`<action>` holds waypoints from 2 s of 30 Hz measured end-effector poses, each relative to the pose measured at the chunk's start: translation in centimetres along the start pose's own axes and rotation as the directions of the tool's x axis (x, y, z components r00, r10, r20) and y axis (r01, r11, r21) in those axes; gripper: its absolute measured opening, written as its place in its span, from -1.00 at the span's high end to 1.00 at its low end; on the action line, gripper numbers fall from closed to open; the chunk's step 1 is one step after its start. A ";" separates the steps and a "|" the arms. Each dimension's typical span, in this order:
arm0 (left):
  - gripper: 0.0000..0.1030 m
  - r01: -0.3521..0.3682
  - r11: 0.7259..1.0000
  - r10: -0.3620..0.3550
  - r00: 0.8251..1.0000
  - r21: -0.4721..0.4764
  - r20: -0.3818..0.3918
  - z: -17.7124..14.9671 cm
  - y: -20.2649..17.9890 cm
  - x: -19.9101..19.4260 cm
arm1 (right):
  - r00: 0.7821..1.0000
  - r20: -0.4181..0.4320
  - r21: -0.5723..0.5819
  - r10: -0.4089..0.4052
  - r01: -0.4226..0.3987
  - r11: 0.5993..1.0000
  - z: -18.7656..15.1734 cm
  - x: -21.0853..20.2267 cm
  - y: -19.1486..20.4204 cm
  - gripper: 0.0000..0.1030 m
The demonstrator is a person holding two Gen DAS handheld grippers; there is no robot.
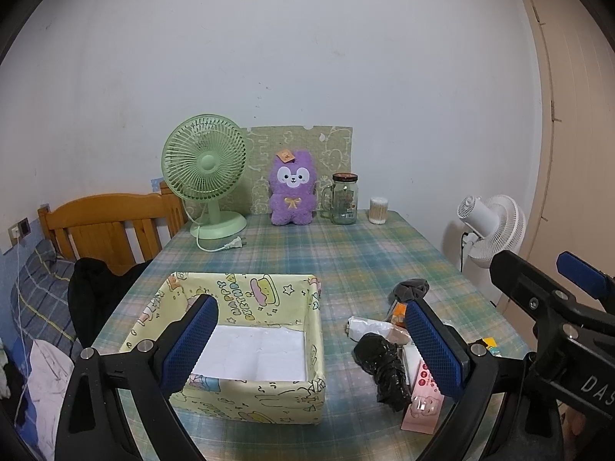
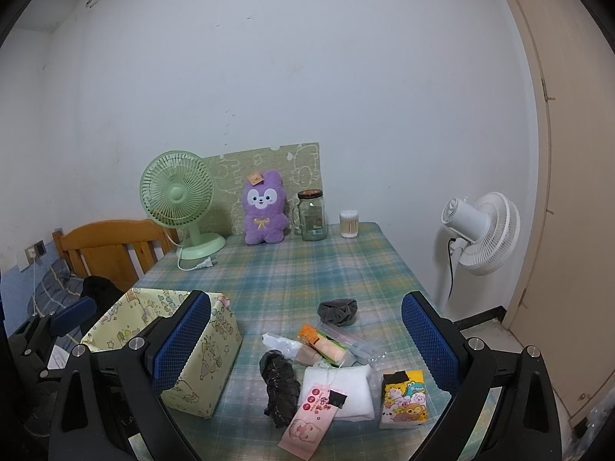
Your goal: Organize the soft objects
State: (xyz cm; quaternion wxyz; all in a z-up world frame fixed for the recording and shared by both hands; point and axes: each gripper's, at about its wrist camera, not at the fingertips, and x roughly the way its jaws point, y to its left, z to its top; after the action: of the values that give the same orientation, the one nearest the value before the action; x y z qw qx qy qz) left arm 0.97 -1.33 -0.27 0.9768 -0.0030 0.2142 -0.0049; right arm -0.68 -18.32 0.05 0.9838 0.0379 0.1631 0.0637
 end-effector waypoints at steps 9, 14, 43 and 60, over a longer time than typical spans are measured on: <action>-0.92 0.005 1.000 -0.005 1.000 0.005 -0.001 -0.2 -0.5 0.0 | 1.000 -0.008 0.000 0.002 -0.002 1.000 -0.1 0.2 0.0 -0.96; -0.92 0.008 1.000 -0.008 1.000 0.003 0.000 -0.2 -0.8 0.1 | 1.000 -0.007 0.001 0.001 -0.001 1.000 -0.1 0.2 -0.1 -0.96; -0.92 0.074 0.996 -0.072 0.997 0.045 -0.036 -2.9 -6.5 1.0 | 0.997 -0.036 -0.004 -0.068 0.068 0.998 -2.6 0.9 -3.1 -0.96; -0.80 0.128 0.991 -0.120 0.981 0.048 -0.152 -6.7 -9.7 4.0 | 0.986 -0.136 0.063 -0.097 0.106 0.992 -6.5 3.4 -7.5 -0.91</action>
State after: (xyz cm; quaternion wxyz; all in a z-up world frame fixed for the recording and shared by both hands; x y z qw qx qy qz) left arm 1.68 -11.13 -7.98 0.9556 0.0120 0.2855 -0.0720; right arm 1.24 -24.88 -7.87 0.9709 0.0596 0.2318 0.0100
